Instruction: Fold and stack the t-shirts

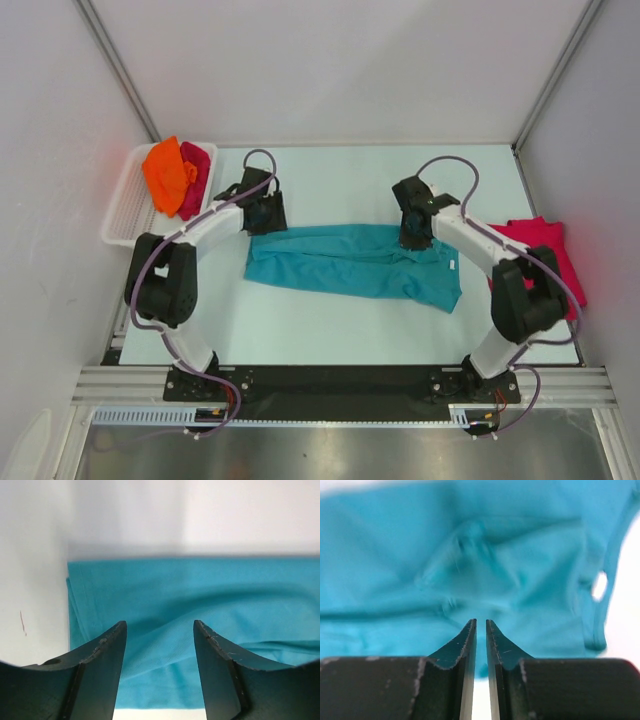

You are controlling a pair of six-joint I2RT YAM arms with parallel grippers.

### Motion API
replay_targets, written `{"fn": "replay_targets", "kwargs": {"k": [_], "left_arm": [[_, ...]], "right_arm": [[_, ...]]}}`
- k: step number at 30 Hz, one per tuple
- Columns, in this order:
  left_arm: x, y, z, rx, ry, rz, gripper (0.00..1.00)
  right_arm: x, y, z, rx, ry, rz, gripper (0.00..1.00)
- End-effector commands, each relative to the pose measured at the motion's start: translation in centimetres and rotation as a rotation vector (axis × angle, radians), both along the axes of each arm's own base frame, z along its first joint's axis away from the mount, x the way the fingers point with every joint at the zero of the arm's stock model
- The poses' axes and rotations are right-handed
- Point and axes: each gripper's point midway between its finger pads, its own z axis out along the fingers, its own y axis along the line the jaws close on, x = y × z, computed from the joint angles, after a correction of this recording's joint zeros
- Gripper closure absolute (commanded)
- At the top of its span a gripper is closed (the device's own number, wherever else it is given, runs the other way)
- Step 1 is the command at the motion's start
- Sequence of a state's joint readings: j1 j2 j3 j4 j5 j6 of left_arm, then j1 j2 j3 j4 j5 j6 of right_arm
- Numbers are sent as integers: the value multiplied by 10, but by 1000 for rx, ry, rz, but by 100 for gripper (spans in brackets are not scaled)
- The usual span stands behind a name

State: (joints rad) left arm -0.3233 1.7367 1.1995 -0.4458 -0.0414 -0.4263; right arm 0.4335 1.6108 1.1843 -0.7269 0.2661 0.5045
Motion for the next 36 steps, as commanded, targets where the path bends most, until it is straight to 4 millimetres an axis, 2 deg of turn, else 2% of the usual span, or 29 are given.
{"fn": "replay_targets", "kwargs": {"k": [1,3,4,7,15,20,25,36], "left_arm": [[24,-7,19,6,-54,-2,39],[27,-8,22,4,-62,-3,39],[27,-8,23,4,-62,-3,39],[27,-7,22,12,-60,-5,39],[28,-6,20,23,-55,-12,39],[29,-7,19,22,-54,-15,39],[28,-8,17,17,-49,-18,39],[29,-7,21,21,-60,-20,39]], "right_arm": [[52,16,-1,-12,-57,11,82],[69,24,3,-3,-76,18,82],[74,26,-6,-12,-59,21,81],[83,29,-13,-22,-47,23,80],[85,21,-24,-26,-32,10,78],[87,19,-18,-38,-43,12,77],[87,14,-26,-48,-27,3,78],[82,15,-39,-41,0,8,78]]}}
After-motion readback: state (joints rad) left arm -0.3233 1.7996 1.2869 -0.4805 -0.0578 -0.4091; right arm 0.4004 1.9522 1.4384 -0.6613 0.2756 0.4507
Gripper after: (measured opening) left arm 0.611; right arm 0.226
